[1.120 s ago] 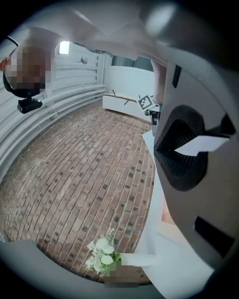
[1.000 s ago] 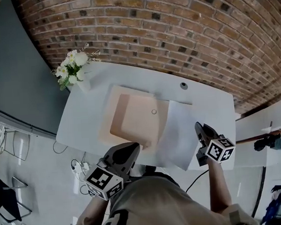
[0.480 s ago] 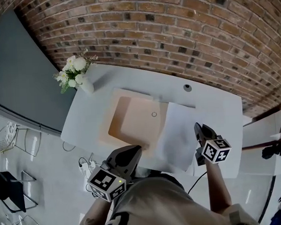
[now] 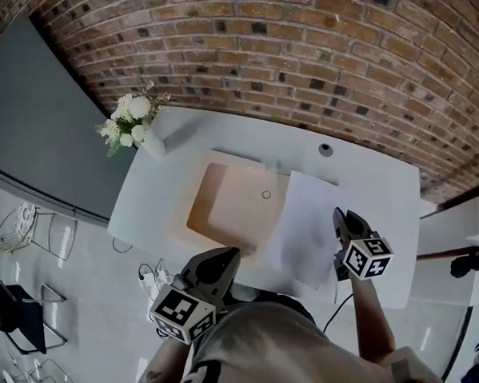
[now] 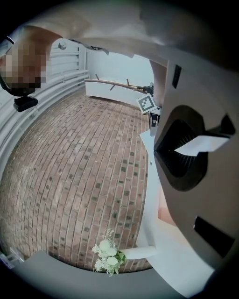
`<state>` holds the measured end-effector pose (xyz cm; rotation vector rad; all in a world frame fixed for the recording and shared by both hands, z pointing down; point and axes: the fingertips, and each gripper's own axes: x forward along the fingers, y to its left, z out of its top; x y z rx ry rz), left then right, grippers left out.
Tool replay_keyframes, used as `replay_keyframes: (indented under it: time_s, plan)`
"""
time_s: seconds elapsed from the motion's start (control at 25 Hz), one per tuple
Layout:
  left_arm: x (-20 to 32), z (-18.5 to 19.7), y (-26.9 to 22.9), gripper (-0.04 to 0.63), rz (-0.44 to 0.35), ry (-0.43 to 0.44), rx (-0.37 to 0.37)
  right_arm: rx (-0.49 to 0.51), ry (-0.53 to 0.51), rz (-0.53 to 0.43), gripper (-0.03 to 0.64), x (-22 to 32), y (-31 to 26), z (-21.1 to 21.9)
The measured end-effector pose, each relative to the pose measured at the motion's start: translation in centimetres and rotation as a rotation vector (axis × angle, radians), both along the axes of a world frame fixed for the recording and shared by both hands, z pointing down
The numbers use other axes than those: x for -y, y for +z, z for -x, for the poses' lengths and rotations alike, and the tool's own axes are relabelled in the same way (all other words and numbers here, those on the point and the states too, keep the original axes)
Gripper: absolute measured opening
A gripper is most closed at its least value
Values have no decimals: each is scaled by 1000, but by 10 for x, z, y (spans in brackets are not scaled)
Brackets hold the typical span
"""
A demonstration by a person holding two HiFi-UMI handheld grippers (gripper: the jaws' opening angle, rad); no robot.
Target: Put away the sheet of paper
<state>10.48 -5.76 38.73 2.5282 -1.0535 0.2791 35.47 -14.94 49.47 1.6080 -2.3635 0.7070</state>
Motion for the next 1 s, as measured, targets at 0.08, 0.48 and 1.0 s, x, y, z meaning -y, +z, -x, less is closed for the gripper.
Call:
replay_keyframes:
  time_s: [0.08, 0.48, 1.0]
  plan:
    - [5, 6, 2, 14, 0, 9, -7, -4, 10, -1, 23, 2, -1, 4]
    - [25, 37, 3, 14, 0, 85, -39, -16, 72, 28, 23, 3, -7, 27]
    - [35, 64, 8, 14, 19, 79, -53, -29, 101, 80, 23, 11, 3, 40]
